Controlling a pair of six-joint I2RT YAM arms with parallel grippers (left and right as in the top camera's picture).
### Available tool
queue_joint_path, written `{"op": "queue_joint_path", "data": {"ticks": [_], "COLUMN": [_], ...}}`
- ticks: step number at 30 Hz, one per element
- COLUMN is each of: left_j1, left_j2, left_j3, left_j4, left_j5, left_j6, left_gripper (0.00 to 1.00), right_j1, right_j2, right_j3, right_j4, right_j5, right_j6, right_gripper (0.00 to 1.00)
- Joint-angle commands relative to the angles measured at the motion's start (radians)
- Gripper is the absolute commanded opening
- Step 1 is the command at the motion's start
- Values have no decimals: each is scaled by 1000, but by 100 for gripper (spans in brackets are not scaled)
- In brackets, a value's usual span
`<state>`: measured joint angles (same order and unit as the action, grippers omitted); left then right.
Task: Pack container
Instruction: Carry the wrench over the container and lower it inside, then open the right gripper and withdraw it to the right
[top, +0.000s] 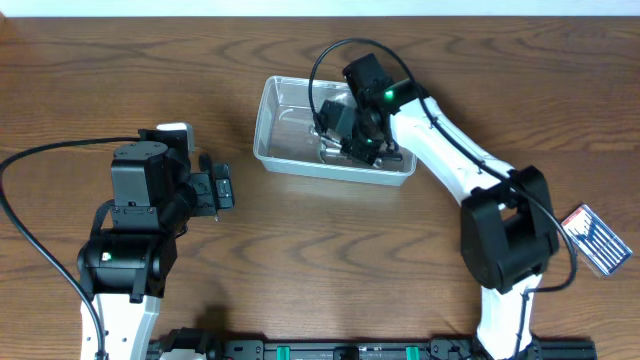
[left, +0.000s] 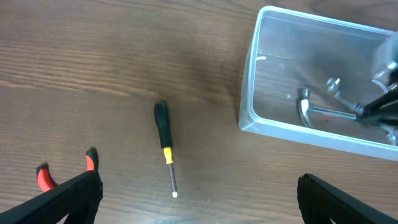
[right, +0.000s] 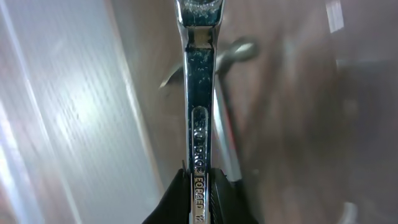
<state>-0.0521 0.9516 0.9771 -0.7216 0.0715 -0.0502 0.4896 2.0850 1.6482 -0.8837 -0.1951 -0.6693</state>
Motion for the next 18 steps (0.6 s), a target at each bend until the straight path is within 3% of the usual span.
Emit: {"op": "queue_joint_path", "data": {"ticks": [1,5,14,18], "left_j1": [6,6,6,6], "left_j2": [-8,-8,-8,-8], "left_j3": [24,24,24,24], "left_j4": [0,0,0,0], "left_j5": [-1,-1,-1,-1], "left_j6": [13,13,13,13], "left_gripper": [98,98,98,98], "right_j1": [-4,-4,-6,-16], "right_j2": [42,43,31,-10], "right_j3": [9,9,43,191], "right_j4": [-18,-21,-27,-100], "right_j5": [-23,-23,-15,26], "right_j6": [-24,-24,42,198], "right_gripper": [10,29,35,56]}}
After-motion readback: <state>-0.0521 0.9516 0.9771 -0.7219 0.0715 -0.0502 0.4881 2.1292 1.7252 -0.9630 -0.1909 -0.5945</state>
